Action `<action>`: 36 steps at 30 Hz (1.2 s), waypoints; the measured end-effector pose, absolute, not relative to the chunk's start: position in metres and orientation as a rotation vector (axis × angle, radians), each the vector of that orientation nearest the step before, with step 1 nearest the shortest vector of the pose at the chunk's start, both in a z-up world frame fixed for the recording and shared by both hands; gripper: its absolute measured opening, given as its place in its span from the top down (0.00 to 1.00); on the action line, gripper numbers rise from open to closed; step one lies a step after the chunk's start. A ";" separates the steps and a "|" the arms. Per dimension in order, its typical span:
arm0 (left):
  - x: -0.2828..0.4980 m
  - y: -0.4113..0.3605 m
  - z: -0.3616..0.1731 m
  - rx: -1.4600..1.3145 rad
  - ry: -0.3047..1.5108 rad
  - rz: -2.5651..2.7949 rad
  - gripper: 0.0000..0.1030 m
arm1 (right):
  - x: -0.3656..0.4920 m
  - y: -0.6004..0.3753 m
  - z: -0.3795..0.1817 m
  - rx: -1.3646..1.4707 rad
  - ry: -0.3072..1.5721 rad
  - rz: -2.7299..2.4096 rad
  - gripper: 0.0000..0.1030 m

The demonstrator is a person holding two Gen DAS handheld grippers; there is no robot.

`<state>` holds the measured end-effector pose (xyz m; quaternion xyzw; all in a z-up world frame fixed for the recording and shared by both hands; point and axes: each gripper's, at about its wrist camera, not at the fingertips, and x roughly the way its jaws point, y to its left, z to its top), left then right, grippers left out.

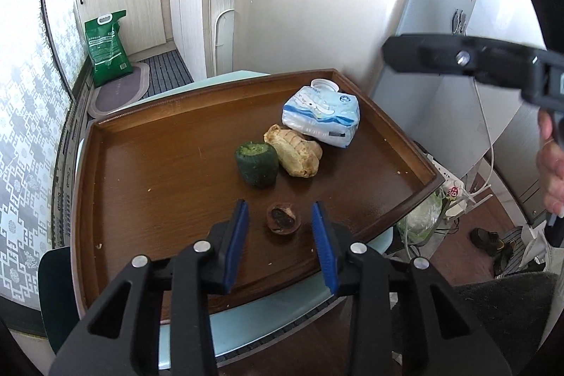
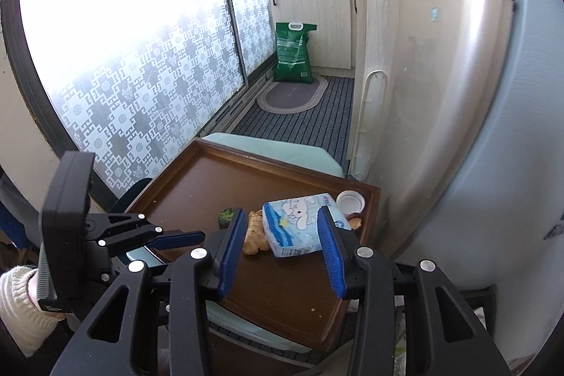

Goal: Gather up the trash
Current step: 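Grasp the brown nut shell with the left tool while the right tool grasps the green pepper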

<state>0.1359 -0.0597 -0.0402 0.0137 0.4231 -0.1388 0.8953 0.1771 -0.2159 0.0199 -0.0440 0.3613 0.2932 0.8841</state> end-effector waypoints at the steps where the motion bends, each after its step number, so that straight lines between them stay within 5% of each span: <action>1: 0.137 -0.060 -0.041 0.033 0.874 -0.283 0.63 | 0.178 -0.219 0.020 -0.087 0.750 0.607 0.59; 8: 0.141 -0.063 -0.042 0.053 0.860 -0.250 0.78 | 0.177 -0.219 0.015 -0.104 0.759 0.621 0.59; 36: 0.124 0.006 -0.018 -0.079 0.791 -0.148 0.79 | 0.177 -0.127 -0.033 -0.261 0.897 0.703 0.66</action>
